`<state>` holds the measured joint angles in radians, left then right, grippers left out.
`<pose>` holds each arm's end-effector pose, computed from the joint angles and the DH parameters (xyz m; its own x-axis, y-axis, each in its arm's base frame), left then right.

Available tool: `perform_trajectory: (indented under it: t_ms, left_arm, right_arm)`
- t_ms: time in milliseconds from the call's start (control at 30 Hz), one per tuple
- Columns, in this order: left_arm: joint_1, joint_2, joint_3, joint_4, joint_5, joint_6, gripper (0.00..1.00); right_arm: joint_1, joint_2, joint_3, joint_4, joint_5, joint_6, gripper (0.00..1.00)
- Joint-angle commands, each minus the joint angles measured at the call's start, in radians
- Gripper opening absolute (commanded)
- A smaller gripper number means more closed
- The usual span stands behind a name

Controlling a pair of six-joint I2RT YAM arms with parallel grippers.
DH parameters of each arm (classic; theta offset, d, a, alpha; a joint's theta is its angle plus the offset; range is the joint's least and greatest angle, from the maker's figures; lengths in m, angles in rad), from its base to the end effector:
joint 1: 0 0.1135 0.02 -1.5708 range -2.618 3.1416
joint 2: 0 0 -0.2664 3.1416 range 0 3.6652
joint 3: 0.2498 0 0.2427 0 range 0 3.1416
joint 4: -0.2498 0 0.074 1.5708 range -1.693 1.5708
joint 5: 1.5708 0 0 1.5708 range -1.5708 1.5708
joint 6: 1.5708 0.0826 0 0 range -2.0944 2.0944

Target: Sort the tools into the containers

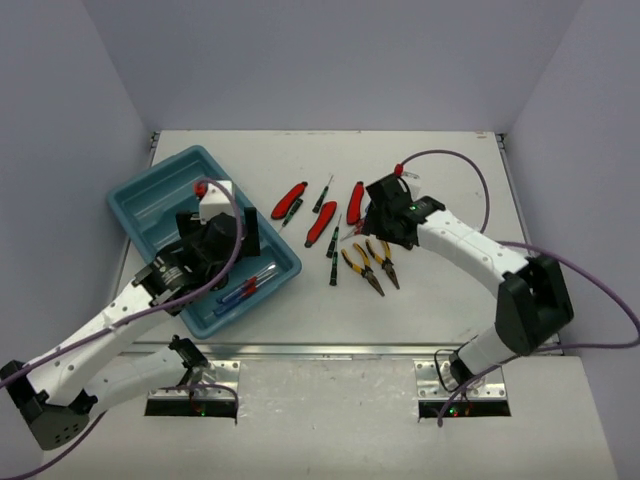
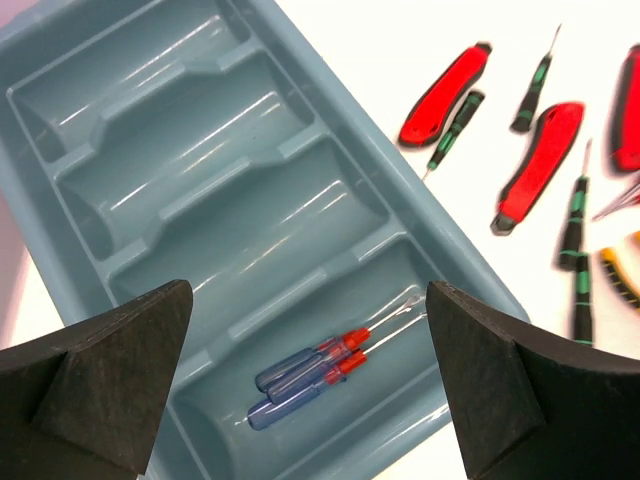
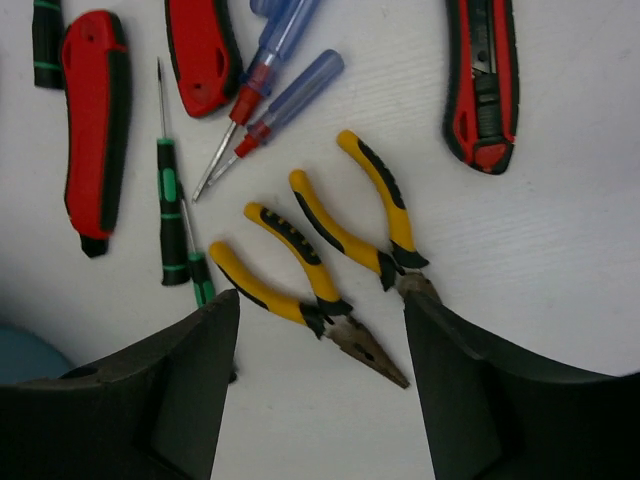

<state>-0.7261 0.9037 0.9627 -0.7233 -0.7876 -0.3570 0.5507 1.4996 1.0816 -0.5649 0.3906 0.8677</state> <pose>0.1813 -0.0827 0.3150 -0.4498 0.0697 -0.8904 -0.1131 0.9845 0.1342 0.2923 0.1426 0.2135 -0.6903 0.4039 -0.6003 0.3444 0.9131 0.2182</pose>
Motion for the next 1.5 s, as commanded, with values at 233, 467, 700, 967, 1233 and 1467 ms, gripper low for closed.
perform_trajectory:
  t_ms: [233,467,700,967,1233,1467]
  left_arm:
    - [-0.003,-0.214,-0.181,0.133,0.073,-0.016,1.0]
    - [-0.003,-0.181,-0.166,0.152,0.121,0.009,1.0]
    - [-0.003,-0.19,-0.169,0.17,0.136,0.028,1.0]
    - [-0.003,-0.185,-0.169,0.177,0.16,0.032,1.0]
    - [-0.003,-0.208,-0.156,0.185,0.206,0.024,1.0]
    - [-0.001,-0.298,-0.15,0.207,0.141,0.009,1.0]
  right_arm:
    - [-0.032,0.419,0.36,-0.205,0.094,0.54,0.46]
    - [-0.082,0.601,0.512,-0.239,0.063,0.577,0.4]
    - [-0.11,0.692,0.552,-0.239,0.041,0.575,0.39]
    - [-0.124,0.749,0.563,-0.239,-0.012,0.574,0.27]
    - [-0.129,0.634,0.521,-0.239,-0.012,0.596,0.1]
    - [-0.131,0.441,0.447,-0.206,-0.019,0.559,0.0]
